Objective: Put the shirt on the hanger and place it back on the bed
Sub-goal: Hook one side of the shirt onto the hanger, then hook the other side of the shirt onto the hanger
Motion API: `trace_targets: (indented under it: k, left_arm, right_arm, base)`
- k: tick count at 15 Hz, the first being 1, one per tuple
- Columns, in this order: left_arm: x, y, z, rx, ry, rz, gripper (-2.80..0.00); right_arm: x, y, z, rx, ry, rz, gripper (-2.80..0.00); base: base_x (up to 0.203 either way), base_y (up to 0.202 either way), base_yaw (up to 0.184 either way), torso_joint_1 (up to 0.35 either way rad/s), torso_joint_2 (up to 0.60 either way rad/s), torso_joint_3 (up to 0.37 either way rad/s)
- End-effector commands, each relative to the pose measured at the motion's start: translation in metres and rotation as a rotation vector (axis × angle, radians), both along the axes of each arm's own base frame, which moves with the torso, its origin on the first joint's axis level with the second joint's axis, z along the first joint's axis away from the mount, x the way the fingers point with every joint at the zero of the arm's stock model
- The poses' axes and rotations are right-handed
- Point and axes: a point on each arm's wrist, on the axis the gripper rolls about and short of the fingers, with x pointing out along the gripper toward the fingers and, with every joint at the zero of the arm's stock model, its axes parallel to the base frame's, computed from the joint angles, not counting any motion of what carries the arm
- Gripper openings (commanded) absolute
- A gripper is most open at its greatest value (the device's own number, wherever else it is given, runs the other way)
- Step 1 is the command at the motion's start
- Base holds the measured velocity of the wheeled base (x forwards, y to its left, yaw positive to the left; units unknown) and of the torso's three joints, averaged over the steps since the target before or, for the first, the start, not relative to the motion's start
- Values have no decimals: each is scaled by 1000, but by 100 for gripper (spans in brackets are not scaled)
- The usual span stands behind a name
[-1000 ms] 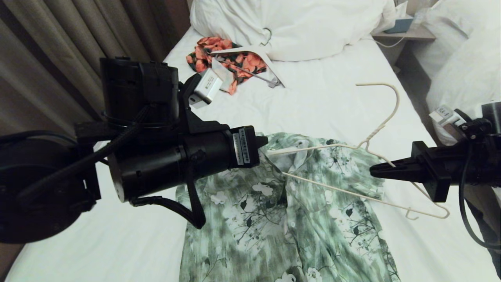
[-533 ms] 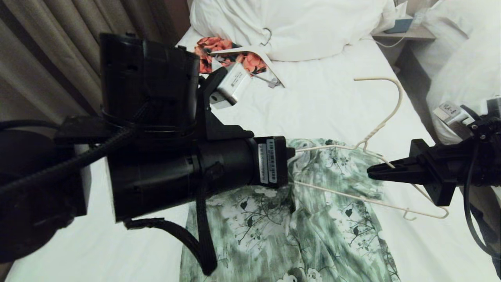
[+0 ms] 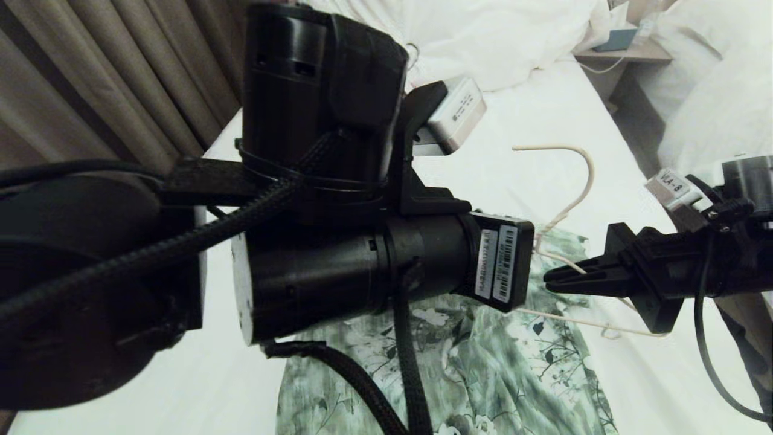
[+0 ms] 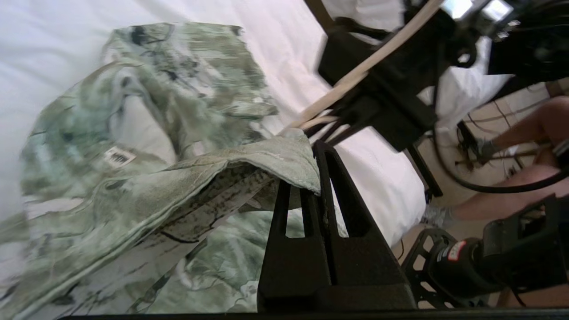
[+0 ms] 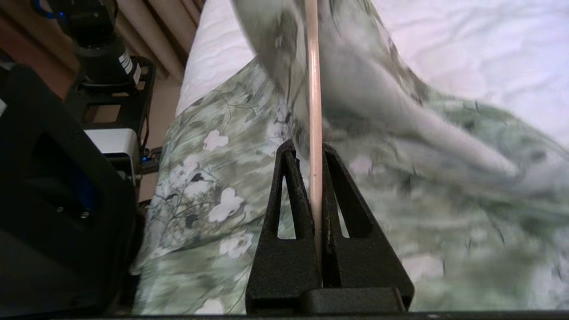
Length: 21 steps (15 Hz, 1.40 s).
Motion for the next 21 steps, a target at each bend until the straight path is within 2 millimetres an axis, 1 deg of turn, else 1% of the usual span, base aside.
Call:
trace_targets:
  k: [1, 3, 5, 8, 9, 10, 12, 14, 16, 18, 19, 21]
  left_arm:
    - [0, -13, -7, 16, 8, -18, -280]
    - [-8, -17, -2, 3, -1, -44, -280]
    - [-23, -21, 2, -7, -12, -91, -280]
    - [-37, -30, -2, 15, -21, -142, -280]
    - [-37, -32, -3, 19, -21, -144, -280]
    - [-36, -37, -10, 41, -23, -150, -280]
    - [-30, -42, -18, 63, -24, -141, -280]
    - [-30, -43, -18, 62, -27, -141, -280]
    - [-28, -38, -14, 51, -32, -130, -280]
    - [-26, -38, -16, 70, -50, -116, -280]
    - [-26, -37, -17, 79, -53, -114, 0]
    - [-27, -36, -21, 91, -50, -107, 0]
  right_arm:
    - [6, 6, -7, 2, 5, 22, -280]
    - [12, 9, -12, 4, -1, 27, -280]
    - [16, 9, -13, 4, -4, 28, -280]
    - [18, 17, -14, 7, -19, 50, -280]
    - [18, 18, -14, 9, -23, 56, -280]
    - [17, 23, -12, 14, -24, 69, -280]
    - [16, 24, -11, 19, -31, 74, -280]
    - [15, 24, -11, 19, -31, 74, -280]
    - [15, 21, -11, 19, -31, 66, -280]
    - [14, 20, -12, 19, -28, 64, -280]
    - [14, 19, -12, 19, -28, 63, -280]
    - [14, 19, -11, 20, -29, 63, -280]
  base:
    - [0, 0, 0, 0, 0, 0]
    - [0, 0, 0, 0, 0, 0]
    - [0, 0, 0, 0, 0, 0]
    - [0, 0, 0, 0, 0, 0]
    - [0, 0, 0, 0, 0, 0]
    - [0, 0, 0, 0, 0, 0]
    - [0, 0, 0, 0, 0, 0]
    - [0, 0, 0, 0, 0, 0]
    - [0, 0, 0, 0, 0, 0]
    - [0, 0, 0, 0, 0, 0]
    - [0, 0, 0, 0, 0, 0]
    - [0, 0, 0, 0, 0, 0]
